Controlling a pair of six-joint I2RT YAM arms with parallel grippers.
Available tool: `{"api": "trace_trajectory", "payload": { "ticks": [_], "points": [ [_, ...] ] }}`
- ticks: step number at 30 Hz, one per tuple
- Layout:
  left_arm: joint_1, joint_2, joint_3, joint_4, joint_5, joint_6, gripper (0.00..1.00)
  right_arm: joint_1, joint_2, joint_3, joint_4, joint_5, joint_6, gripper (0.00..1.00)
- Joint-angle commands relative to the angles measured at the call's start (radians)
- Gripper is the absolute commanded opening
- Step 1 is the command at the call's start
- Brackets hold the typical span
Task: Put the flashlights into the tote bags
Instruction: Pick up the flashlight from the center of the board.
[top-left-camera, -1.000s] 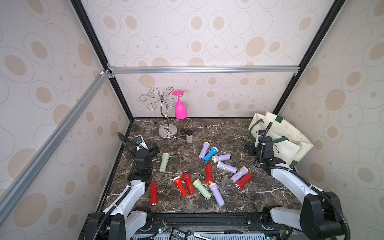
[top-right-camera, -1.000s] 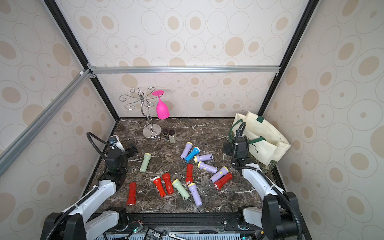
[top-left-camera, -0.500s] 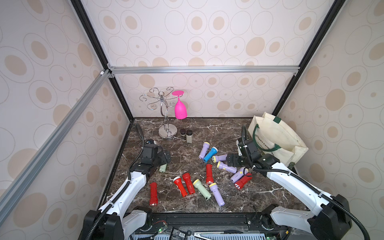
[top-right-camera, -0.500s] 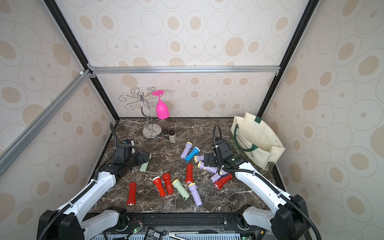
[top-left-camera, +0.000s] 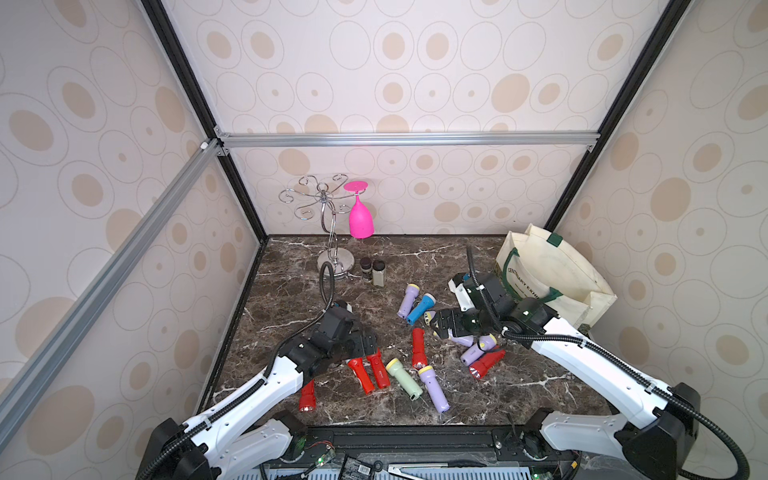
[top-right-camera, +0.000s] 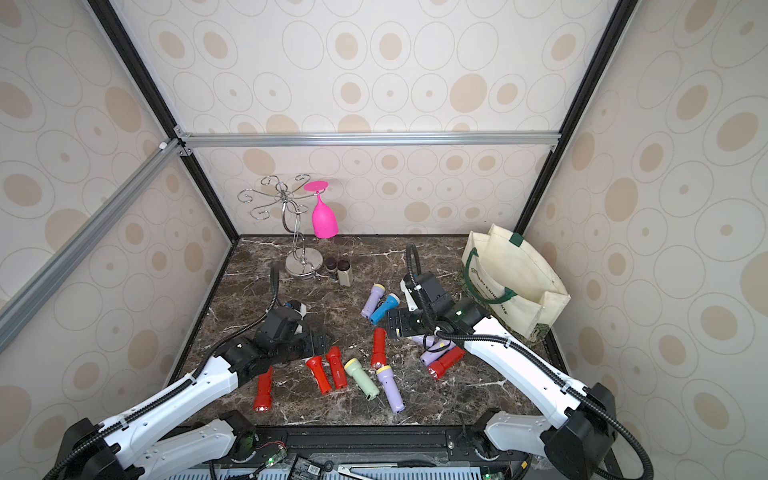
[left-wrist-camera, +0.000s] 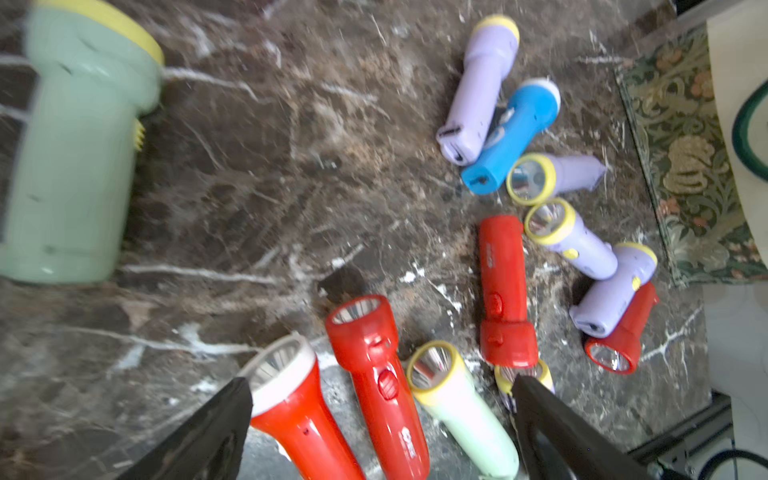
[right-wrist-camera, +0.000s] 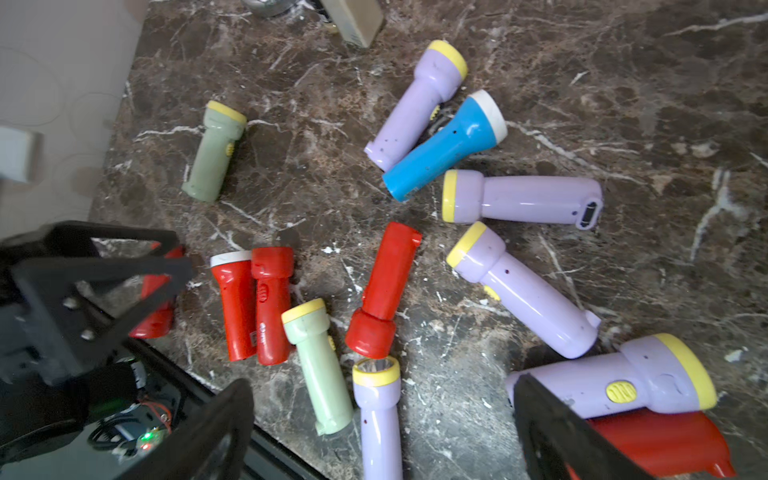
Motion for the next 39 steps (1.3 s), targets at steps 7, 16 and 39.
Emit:
{"api": "trace_trajectory", "payload": {
  "ticks": [7, 16, 39],
  "points": [
    [-0.297, -0.024, -0.062, -0.131, -0.210, -0.435, 0.90, 0.030, -0.035, 0.011, -0.172, -0.109, -0.050, 0.99],
    [-0.372, 0.039, -0.078, -0.170, -0.260, -0.553, 0.78, 0.058, -0.088, -0.023, -0.194, -0.138, -0.061, 0.99],
    [-0.373, 0.155, -0.163, -0.026, -0.248, -0.592, 0.60, 0.059, -0.014, 0.023, -0.138, -0.139, -0.044, 0.99]
  ]
}}
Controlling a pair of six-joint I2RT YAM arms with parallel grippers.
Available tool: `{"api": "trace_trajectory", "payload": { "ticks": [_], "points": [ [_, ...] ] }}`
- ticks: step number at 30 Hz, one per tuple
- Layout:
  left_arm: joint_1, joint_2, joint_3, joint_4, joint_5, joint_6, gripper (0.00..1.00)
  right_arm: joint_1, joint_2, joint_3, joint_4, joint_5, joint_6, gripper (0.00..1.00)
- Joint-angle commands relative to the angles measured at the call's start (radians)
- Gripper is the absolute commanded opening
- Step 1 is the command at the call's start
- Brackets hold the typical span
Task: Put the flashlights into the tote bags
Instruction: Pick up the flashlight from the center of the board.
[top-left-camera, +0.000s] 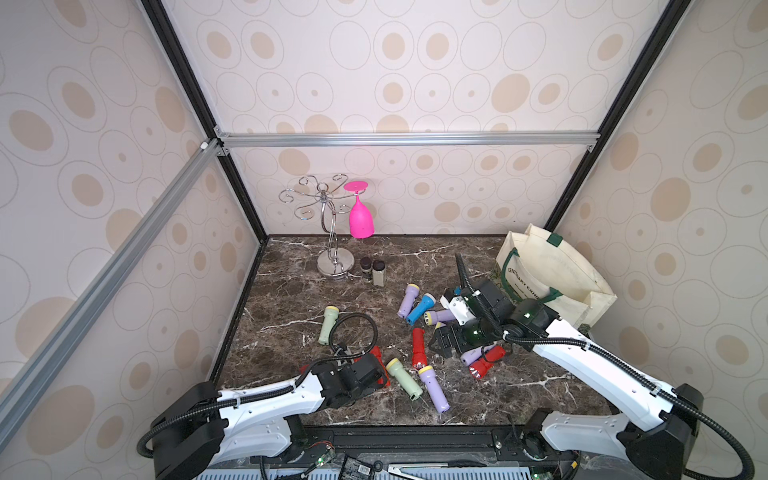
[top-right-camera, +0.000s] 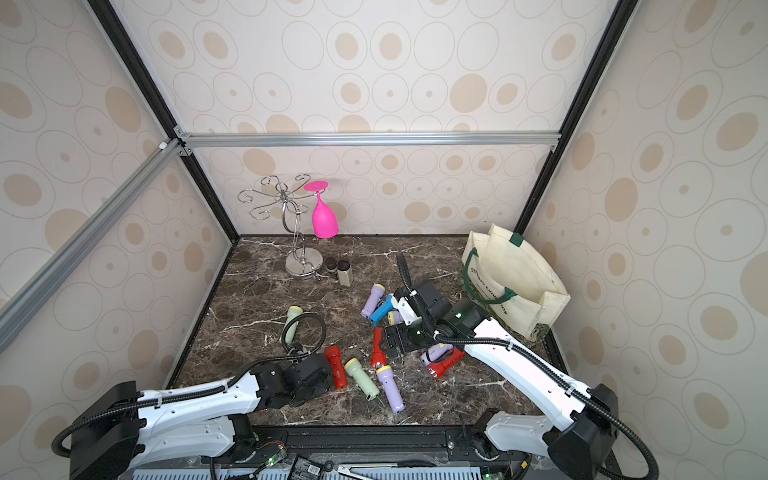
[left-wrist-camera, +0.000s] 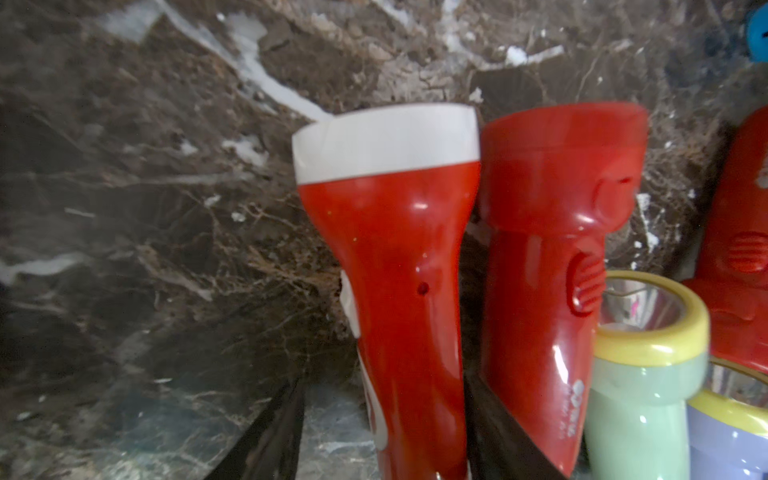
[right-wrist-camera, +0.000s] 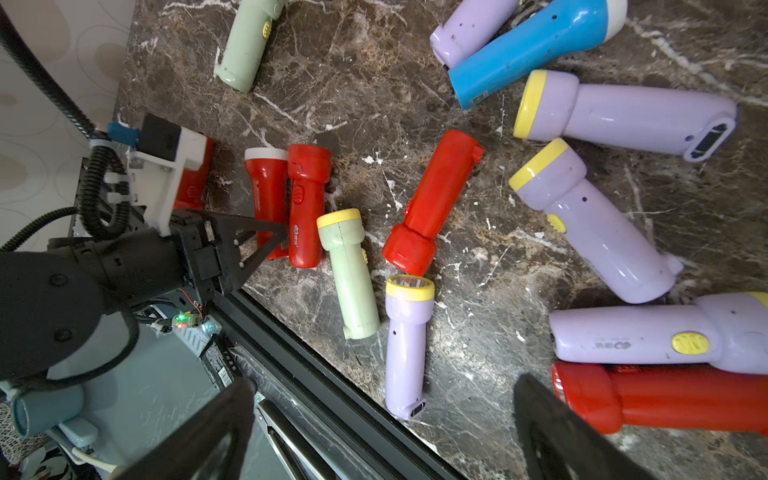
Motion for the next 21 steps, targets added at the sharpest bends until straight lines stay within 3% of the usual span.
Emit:
{"api": "trace_trajectory", "payload": {
  "ticks": [1, 16, 21],
  "points": [
    [-0.010, 0.029, 0.003, 0.015, -0.012, -0.004, 0.60, 0.008, 0.009, 0.020, 0.011, -0.009, 0.013, 0.99],
    [-0.012, 0.168, 0.029, 0.002, -0.016, 0.038, 0.49, 0.008, 0.008, 0.020, 0.032, 0.003, 0.045, 0.99],
    [-0.012, 0.158, 0.049, -0.028, -0.035, 0.053, 0.34, 0.008, 0.003, 0.026, 0.026, 0.013, 0.052, 1.00]
  ]
}}
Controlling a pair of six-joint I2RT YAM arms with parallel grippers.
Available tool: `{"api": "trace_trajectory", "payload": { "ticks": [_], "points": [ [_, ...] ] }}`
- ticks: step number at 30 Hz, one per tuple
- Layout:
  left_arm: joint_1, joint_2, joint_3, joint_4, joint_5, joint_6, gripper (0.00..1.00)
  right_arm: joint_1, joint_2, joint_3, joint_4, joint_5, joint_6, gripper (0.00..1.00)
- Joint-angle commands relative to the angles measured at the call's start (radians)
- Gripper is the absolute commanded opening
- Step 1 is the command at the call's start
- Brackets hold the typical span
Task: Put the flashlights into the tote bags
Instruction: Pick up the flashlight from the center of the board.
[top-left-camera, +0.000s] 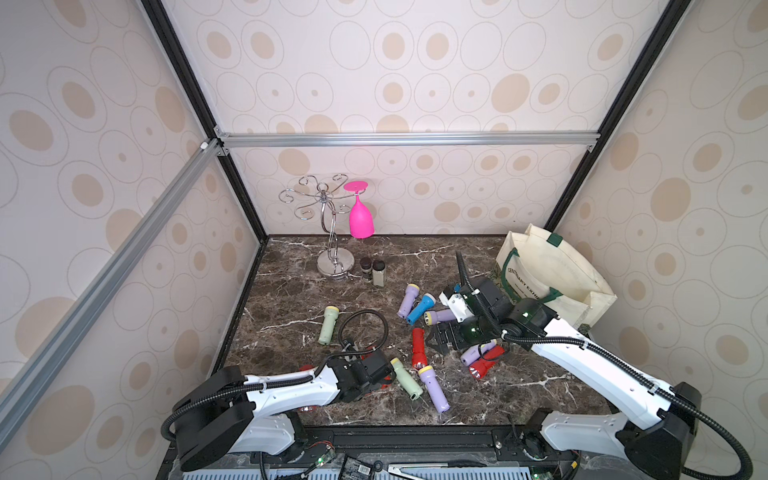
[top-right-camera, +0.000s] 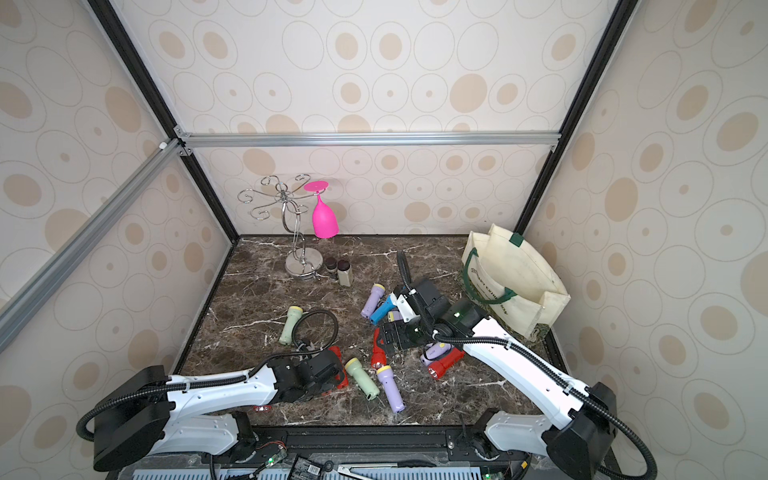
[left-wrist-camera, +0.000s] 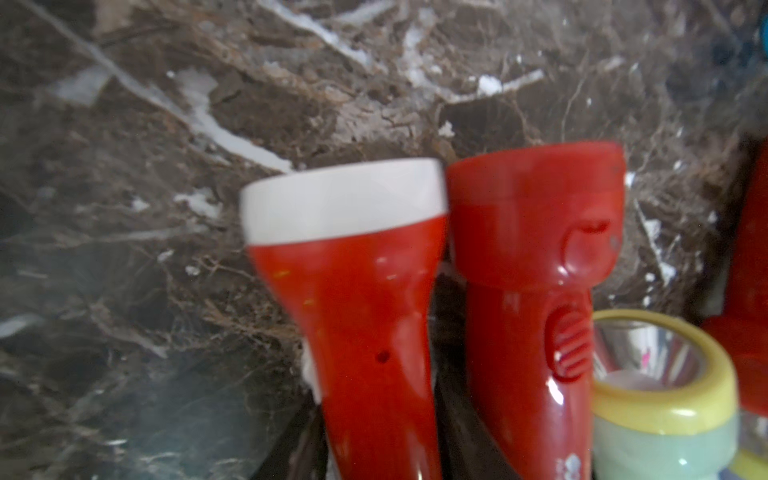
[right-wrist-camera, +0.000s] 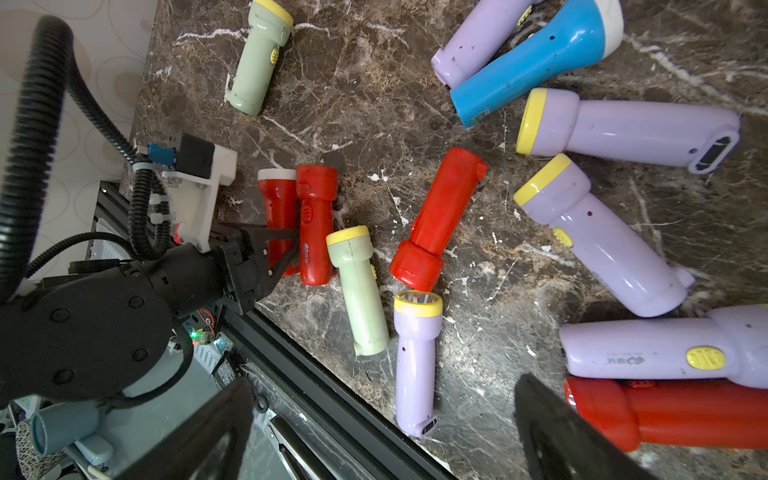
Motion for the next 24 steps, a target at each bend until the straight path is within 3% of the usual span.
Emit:
{"api": "trace_trajectory", "payload": {
  "ticks": [1, 6, 10, 15, 20, 24],
  "points": [
    [-0.011, 0.011, -0.006, -0.077, 0.007, 0.007, 0.30, 0.009, -0.006, 0.025, -0.008, 0.010, 0.016, 1.00],
    [-0.011, -0.049, -0.005, -0.085, -0.016, 0.014, 0.10, 0.008, -0.017, 0.023, -0.008, 0.008, 0.028, 0.98],
    [-0.012, -0.130, 0.074, -0.100, -0.094, 0.119, 0.09, 0.002, -0.042, 0.016, 0.000, -0.018, 0.065, 0.96],
    [-0.011, -0.220, 0.213, -0.068, -0.152, 0.344, 0.09, -0.062, -0.072, -0.005, 0.071, -0.186, 0.166, 0.93],
    [-0.011, -0.297, 0.278, 0.264, -0.016, 0.617, 0.09, -0.085, -0.108, 0.002, 0.288, -0.337, 0.222, 0.93],
    [-0.011, -0.275, 0.310, 0.474, 0.108, 0.705, 0.11, -0.085, -0.089, 0.037, 0.417, -0.418, 0.233, 0.94]
  ]
}}
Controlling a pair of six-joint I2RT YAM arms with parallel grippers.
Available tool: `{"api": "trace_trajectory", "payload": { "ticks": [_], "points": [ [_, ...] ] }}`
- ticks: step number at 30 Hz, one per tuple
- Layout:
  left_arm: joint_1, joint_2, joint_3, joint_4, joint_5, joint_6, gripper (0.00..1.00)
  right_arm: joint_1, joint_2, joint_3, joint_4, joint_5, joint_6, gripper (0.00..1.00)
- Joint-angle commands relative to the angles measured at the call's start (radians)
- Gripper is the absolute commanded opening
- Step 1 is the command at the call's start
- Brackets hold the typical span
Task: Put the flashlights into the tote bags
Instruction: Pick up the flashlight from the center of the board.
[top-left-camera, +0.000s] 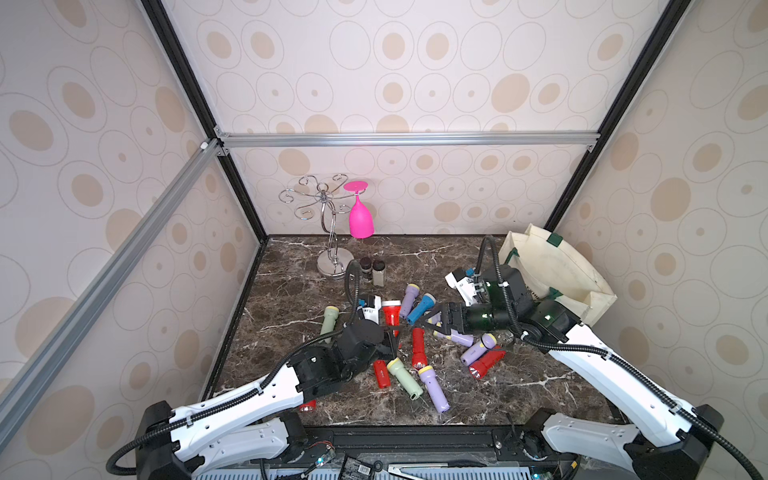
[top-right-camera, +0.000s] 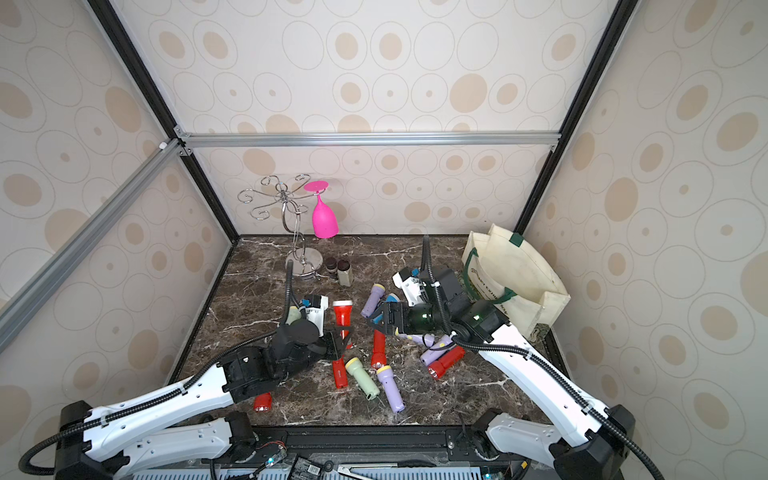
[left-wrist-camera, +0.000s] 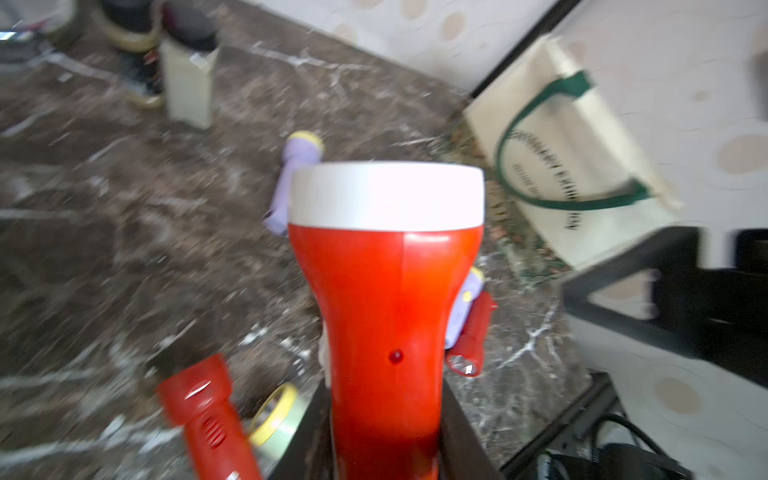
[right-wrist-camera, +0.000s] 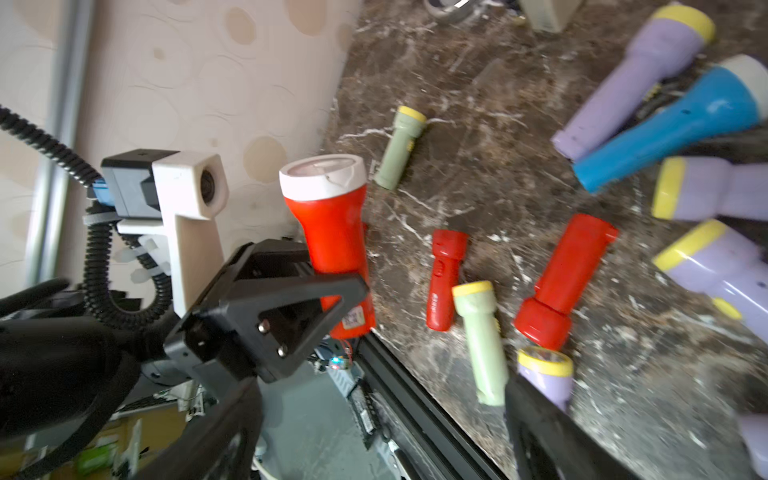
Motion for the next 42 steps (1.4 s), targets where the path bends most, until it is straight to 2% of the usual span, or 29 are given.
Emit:
{"api": "trace_trajectory", "payload": {
  "ticks": [1, 5, 10, 12, 16, 22, 24, 25, 27, 30, 34, 39, 42],
  "points": [
    [-0.009, 0.033, 0.059, 0.264, 0.129, 0.170, 0.12, -0.002, 0.011, 0.045, 0.158, -0.110, 0.033, 0.94],
    [-0.009, 0.116, 0.099, 0.360, 0.233, 0.183, 0.11, -0.007, 0.059, 0.086, 0.146, -0.085, 0.039, 0.96],
    [-0.009, 0.172, 0.073, 0.484, 0.283, 0.139, 0.10, -0.006, 0.100, 0.097, 0.180, -0.082, 0.060, 0.93],
    [-0.010, 0.178, 0.072, 0.499, 0.280, 0.135, 0.09, -0.007, 0.116, 0.108, 0.168, -0.075, 0.050, 0.88],
    [-0.008, 0.177, 0.062, 0.502, 0.253, 0.127, 0.08, -0.007, 0.129, 0.118, 0.156, -0.057, 0.037, 0.71],
    [-0.008, 0.188, 0.083, 0.434, 0.186, 0.136, 0.04, -0.008, 0.129, 0.124, 0.110, -0.003, 0.004, 0.58],
    [-0.008, 0.192, 0.089, 0.420, 0.160, 0.138, 0.03, -0.007, 0.129, 0.123, 0.096, 0.008, -0.003, 0.61],
    [-0.008, 0.194, 0.093, 0.413, 0.146, 0.136, 0.02, -0.007, 0.126, 0.121, 0.094, 0.012, -0.002, 0.70],
    [-0.008, 0.201, 0.099, 0.413, 0.139, 0.138, 0.01, -0.007, 0.115, 0.111, 0.101, 0.019, 0.000, 0.78],
    [-0.008, 0.210, 0.110, 0.406, 0.136, 0.140, 0.00, -0.007, 0.093, 0.094, 0.116, 0.029, 0.006, 0.80],
    [-0.008, 0.207, 0.113, 0.394, 0.133, 0.145, 0.00, -0.006, 0.078, 0.074, 0.118, 0.049, 0.008, 0.65],
    [-0.008, 0.204, 0.113, 0.383, 0.143, 0.154, 0.00, -0.007, 0.087, 0.062, 0.114, 0.051, 0.006, 0.58],
    [-0.008, 0.208, 0.114, 0.387, 0.149, 0.157, 0.00, -0.007, 0.092, 0.066, 0.113, 0.048, 0.003, 0.49]
  ]
}}
